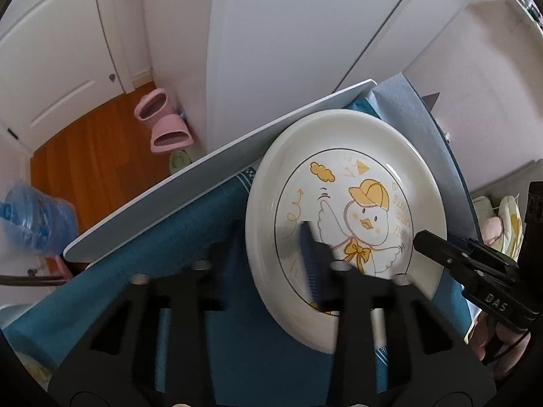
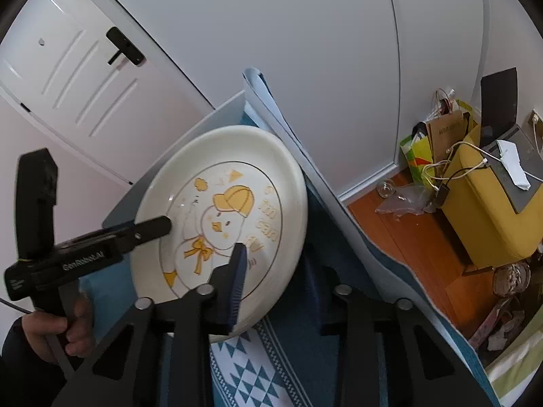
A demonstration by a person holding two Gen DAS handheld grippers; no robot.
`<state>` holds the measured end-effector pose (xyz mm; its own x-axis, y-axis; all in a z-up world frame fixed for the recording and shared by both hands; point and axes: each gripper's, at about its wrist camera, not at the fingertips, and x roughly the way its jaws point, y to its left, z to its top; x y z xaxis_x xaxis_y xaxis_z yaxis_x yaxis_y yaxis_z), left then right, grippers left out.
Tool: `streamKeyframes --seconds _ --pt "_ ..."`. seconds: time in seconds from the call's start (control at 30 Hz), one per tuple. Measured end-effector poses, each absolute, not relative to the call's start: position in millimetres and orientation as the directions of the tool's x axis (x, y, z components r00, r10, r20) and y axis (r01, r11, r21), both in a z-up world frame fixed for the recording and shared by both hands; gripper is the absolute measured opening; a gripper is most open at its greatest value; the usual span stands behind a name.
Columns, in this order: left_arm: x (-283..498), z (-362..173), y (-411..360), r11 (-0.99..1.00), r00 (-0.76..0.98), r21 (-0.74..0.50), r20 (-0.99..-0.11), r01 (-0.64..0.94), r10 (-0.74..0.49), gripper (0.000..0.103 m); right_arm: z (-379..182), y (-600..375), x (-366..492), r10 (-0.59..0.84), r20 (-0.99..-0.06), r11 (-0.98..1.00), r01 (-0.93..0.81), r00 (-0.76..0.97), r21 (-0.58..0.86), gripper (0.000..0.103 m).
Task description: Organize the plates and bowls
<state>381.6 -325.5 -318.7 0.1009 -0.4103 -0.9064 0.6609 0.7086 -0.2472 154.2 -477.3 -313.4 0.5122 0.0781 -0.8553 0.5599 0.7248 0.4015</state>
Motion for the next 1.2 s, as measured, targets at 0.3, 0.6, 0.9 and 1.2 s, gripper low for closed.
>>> streamKeyframes --seconds 0.3,0.6,0.9,1.2 --pt "379.5 -315.7 -329.3 0.716 0.140 -0.194 -0.914 0.671 -0.380 0.020 -316.5 -481.4 150.7 0.079 -0.847 0.713 0.564 0.525 0.416 0.015" --pt "361.5 -280.7 -319.9 0.717 0.197 -0.194 -0.885 0.670 -0.423 0.020 -290.0 -474.6 142.6 0.037 -0.823 0.746 0.533 0.567 0.400 0.015" --pt "312.1 -194.5 -271.3 0.739 0.313 -0.205 -0.810 0.642 -0.496 0.020 -211.1 -452.8 117.2 0.019 -0.767 0.799 0.451 0.641 0.397 0.015" --pt "246.5 -134.6 -192.4 0.815 0.411 -0.219 -0.776 0.536 -0.479 0.020 -138.3 -398.4 91.6 0.077 -0.747 0.890 0.292 0.661 0.351 0.015"
